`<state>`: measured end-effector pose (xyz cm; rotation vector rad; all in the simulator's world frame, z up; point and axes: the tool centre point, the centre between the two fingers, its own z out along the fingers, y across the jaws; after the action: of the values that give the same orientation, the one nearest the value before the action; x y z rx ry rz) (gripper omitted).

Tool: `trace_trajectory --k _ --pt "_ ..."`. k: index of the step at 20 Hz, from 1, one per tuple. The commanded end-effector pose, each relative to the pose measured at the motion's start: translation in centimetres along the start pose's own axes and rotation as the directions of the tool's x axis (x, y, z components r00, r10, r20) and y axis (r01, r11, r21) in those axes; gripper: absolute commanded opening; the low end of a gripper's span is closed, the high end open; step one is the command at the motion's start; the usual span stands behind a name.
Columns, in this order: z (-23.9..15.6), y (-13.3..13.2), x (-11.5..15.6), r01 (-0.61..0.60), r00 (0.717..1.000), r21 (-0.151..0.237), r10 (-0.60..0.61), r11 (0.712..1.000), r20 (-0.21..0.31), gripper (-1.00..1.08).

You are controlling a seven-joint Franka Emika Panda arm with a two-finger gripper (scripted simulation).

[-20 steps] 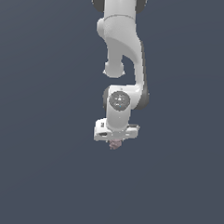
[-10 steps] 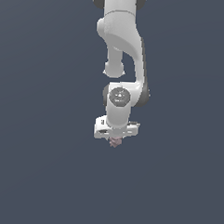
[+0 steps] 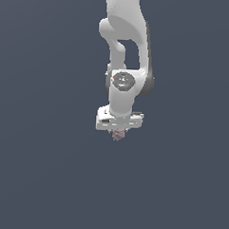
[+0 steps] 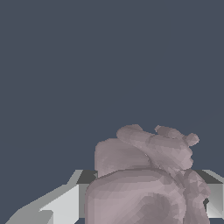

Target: Pick up the object and move it to a goal position.

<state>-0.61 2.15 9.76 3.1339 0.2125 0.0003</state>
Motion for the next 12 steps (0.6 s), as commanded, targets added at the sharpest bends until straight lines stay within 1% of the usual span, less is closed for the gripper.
trace_trajectory --k 1,12 --pt "-1.6 -0.1 -1.2 0.000 1.000 0.000 0.000 1.000 -0.001 -1.00" --pt "-9.0 -0.9 -7.0 0.001 1.000 -0.001 -0.001 1.000 0.000 -1.00"
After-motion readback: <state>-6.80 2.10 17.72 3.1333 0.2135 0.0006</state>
